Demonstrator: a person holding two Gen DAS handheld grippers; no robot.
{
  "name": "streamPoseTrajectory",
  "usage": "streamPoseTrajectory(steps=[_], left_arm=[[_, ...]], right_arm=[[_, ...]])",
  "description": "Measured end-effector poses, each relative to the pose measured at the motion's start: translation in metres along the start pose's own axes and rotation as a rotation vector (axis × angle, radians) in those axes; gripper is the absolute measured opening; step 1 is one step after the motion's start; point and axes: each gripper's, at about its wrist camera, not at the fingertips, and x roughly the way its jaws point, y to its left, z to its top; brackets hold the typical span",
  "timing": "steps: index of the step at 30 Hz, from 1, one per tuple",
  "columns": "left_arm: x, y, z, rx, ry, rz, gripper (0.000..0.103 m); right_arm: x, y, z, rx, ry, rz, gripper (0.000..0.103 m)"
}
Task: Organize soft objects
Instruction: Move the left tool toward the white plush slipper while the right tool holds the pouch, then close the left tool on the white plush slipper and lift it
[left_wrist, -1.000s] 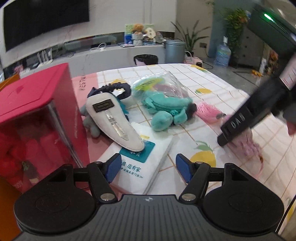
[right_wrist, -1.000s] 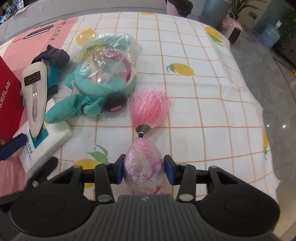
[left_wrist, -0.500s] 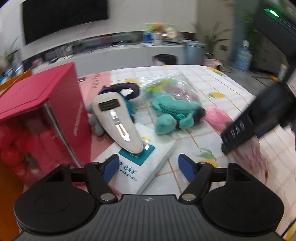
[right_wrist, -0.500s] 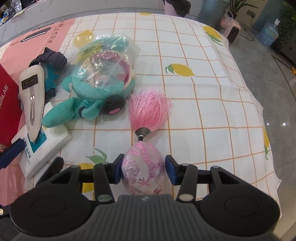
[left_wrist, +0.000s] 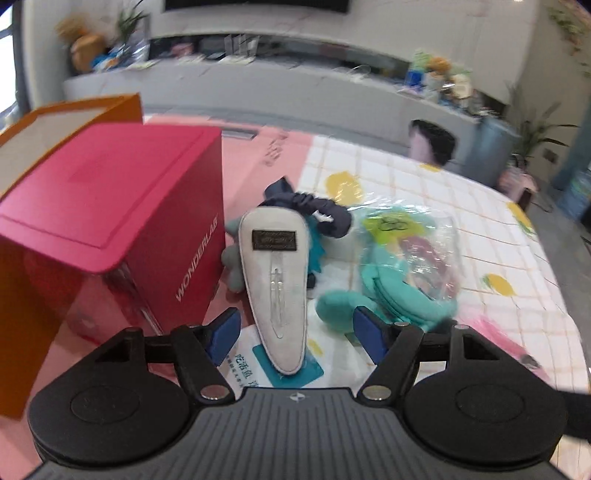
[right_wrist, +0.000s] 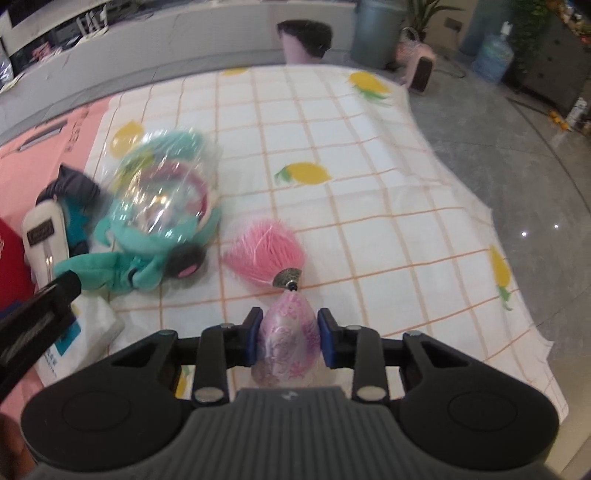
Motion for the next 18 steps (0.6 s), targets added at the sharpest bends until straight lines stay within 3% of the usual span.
streamPoseTrajectory(steps=[7,12,18], left_arm=[[0.004,-0.024,-0.006,-0.011,0.011,0.052,0.082],[0.010,-0.056,-0.006,0.041,-0.062,0.278,0.082],[0.037,-0.061,0.006,-0.017,-0.055,0.351,0.082]], right_arm=[[-0.033,-0.019,0.002,0.055,-0.104,-0.003,0.031],[-0.046,-0.030,-0.001,0.077,-0.143,-0.022,0.031],[-0.047,-0.028,-0.004,0.063,-0.153,-0.011,0.032]])
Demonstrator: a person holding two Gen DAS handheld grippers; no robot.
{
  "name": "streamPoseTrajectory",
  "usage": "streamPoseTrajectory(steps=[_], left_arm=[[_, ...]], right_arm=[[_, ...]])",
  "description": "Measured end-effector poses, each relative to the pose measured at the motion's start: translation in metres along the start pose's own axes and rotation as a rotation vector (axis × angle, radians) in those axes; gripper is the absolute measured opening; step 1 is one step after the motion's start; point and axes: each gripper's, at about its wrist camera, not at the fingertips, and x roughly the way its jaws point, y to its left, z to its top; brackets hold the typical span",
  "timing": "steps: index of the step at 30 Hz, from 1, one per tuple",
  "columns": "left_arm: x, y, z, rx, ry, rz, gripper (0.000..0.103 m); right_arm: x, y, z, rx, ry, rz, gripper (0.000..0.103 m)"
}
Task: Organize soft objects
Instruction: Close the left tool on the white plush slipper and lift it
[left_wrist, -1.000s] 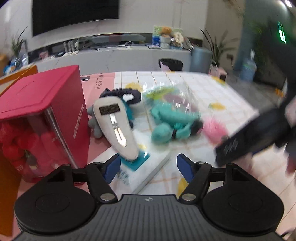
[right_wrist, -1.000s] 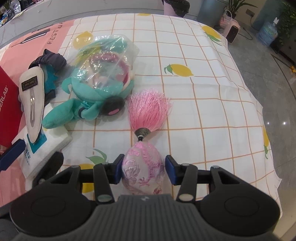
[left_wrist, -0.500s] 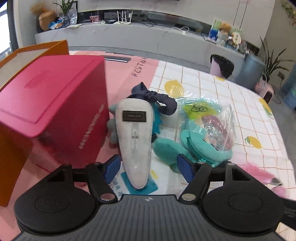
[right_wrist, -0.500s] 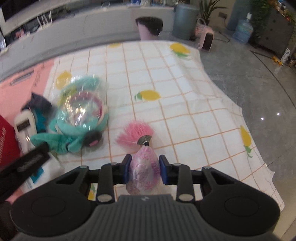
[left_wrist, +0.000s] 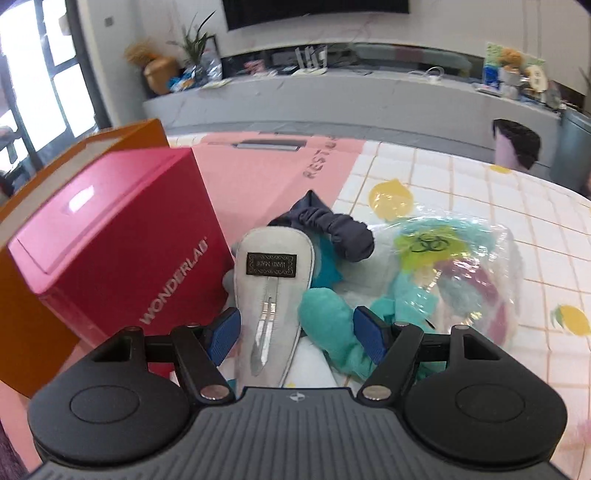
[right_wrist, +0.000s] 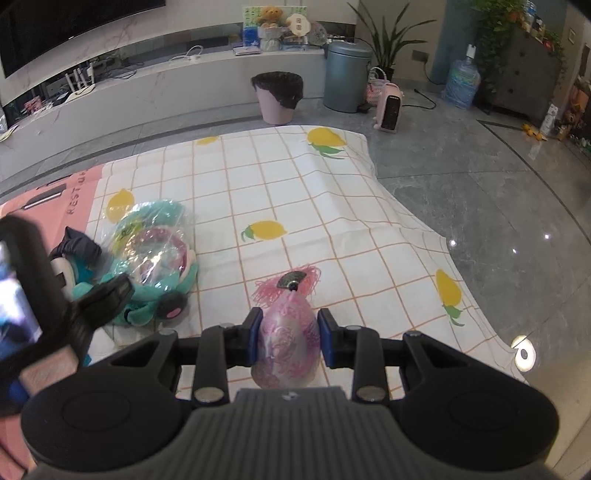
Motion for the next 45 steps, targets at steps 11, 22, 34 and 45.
streamPoseTrajectory(steps=[11,22,34,45], left_arm=[[-0.005,-0.013,-0.010,0.039,-0.092,0.141,0.086],[-0.032,0.015,-0.023,-0.031,-0.130,-0.043,0.086],[-0.010,0.018,-0.007,-0.130,-0.062,0.033,0.084],[0.021,0.009,-0.004,-0.099,0.013,0.072,0.088]], right_arm=[[-0.001,0.005,-0.002,-0.023,0.006,0.000,0.032],[0.002,0.008,-0.002,-0.042,0.016,-0.017,0.032],[-0.003,0.012,-0.005,-0.068,0.013,-0.020,0.032],[0.040,0.006,-0.015,-0.025,0.178,-0.014,0.043]])
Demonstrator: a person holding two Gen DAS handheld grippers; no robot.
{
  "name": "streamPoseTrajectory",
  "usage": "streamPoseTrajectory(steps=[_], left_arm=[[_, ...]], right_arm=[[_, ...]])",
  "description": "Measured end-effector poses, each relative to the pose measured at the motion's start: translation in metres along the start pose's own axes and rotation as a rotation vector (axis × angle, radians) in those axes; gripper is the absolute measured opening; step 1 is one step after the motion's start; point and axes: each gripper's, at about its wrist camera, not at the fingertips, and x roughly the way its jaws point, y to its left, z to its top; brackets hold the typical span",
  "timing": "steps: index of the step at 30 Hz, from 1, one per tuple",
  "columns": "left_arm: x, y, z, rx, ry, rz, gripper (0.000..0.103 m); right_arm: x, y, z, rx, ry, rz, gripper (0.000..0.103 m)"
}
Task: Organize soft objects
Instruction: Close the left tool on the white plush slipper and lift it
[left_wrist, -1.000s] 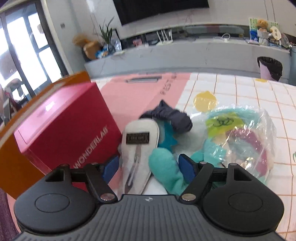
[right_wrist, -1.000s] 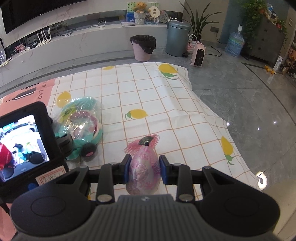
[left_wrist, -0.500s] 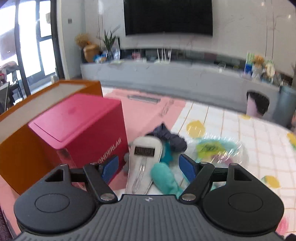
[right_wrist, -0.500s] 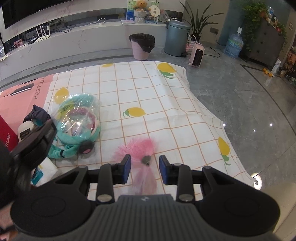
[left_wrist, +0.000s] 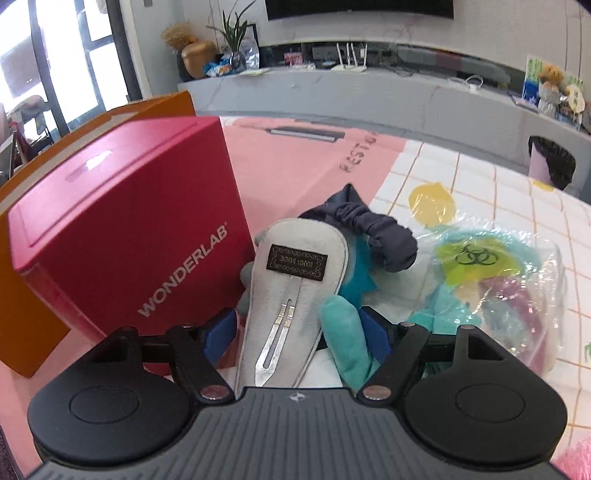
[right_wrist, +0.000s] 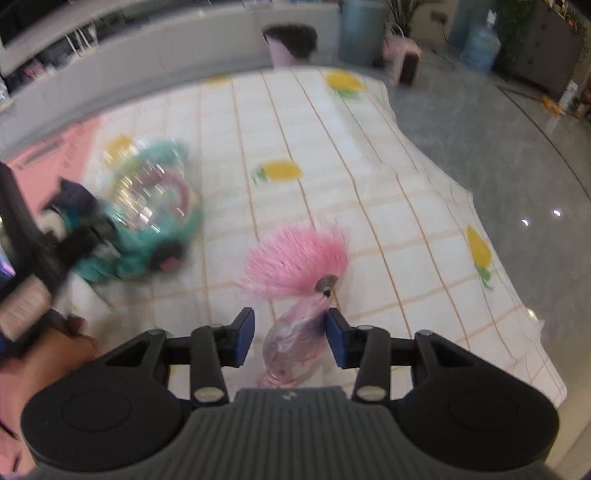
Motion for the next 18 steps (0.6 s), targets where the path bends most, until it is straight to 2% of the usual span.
streamPoseTrajectory(steps=[1,5,8,12,14,16,18], left_arm=[[0.002,0.001,0.000,-0.011,0.002,-0.004,0.089],[0.003,0.003,0.002,-0.009,-0.005,-0.008,0.089],[0.002,0.003,0.003,-0.018,-0.003,-0.001,0.090],[0.002,0.005,0.003,-0.029,-0.005,-0.014,0.089],[0.002,0.007,0.001,-0.032,-0.020,-0.035,0.081],[-0.001,0.012,-0.002,-0.050,-0.030,-0.055,0.065],[-0.004,0.014,-0.004,-0.052,-0.036,-0.069,0.056]], right_arm=[[0.003,0.001,0.000,-0.008,0.020,-0.035,0.043],[0.014,-0.005,-0.002,0.030,0.065,-0.050,0.043],[0.028,-0.001,-0.003,0.007,0.115,-0.107,0.046],[0.030,-0.001,-0.001,0.019,0.104,-0.105,0.046],[0.028,0.000,-0.002,0.007,0.095,-0.096,0.040],[0.026,0.001,-0.002,-0.005,0.085,-0.089,0.038],[0.021,0.002,-0.001,0.001,0.067,-0.079,0.037]])
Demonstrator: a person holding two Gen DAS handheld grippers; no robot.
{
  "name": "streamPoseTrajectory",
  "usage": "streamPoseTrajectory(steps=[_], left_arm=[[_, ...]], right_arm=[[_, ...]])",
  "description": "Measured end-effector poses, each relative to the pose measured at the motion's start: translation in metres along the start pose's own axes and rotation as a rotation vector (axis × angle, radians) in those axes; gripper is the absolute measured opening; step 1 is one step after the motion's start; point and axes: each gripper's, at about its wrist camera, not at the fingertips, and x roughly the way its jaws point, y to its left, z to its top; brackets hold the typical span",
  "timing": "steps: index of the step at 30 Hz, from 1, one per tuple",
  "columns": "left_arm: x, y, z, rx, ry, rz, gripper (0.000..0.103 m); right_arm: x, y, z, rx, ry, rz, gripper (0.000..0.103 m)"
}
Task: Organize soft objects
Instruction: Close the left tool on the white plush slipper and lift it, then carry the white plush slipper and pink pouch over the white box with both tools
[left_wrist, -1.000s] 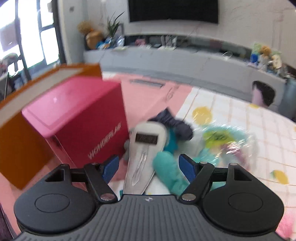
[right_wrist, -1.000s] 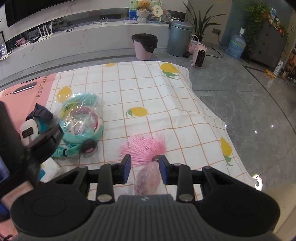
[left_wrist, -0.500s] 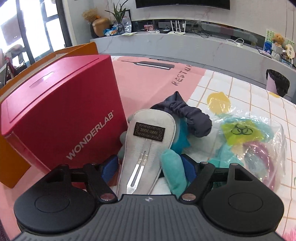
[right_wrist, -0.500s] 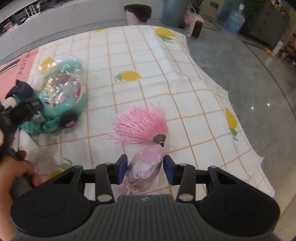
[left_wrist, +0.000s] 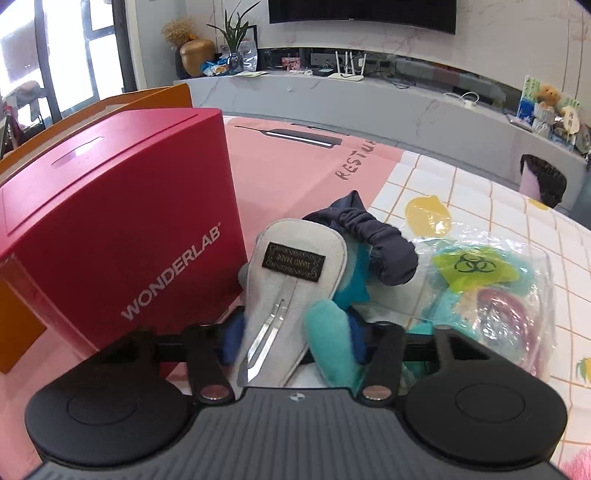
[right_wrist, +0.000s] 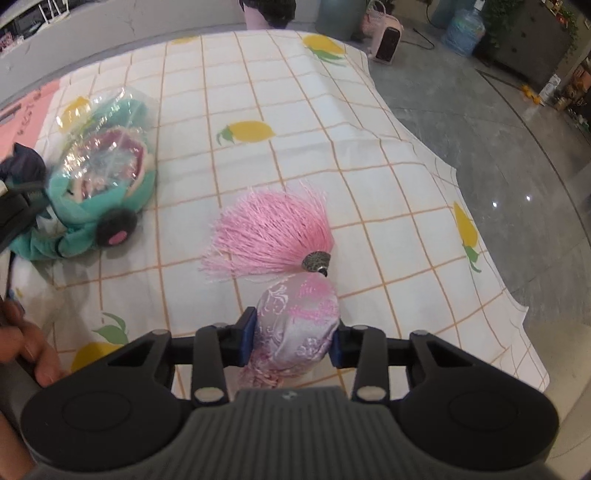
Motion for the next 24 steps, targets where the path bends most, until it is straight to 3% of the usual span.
streamPoseTrajectory(steps=[3,11,18,21,23,24], left_arm=[[-0.012,0.003,-0.004,0.006,-0.043,-0.032,0.039],[-0.060,0.023,-0.021,0.108,-0.155,-0.135,0.036],[-0.069,0.051,-0.038,0.304,-0.059,-0.293,0.036],[-0.063,0.056,-0.040,0.391,0.015,-0.346,0.039],[-0.063,0.061,-0.040,0.442,0.030,-0.385,0.049],[-0.064,0.063,-0.039,0.466,0.033,-0.408,0.061]], right_arm=[[-0.005,0.002,0.002,-0.003,-0.015,0.004,0.037],[-0.007,0.005,0.004,-0.015,-0.033,0.019,0.037],[-0.006,0.004,0.004,-0.020,-0.031,0.011,0.037],[-0.006,0.005,0.005,-0.024,-0.030,0.007,0.037],[-0.005,0.007,0.005,-0.030,-0.026,0.009,0.037],[-0.005,0.008,0.005,-0.032,-0.025,0.010,0.037]])
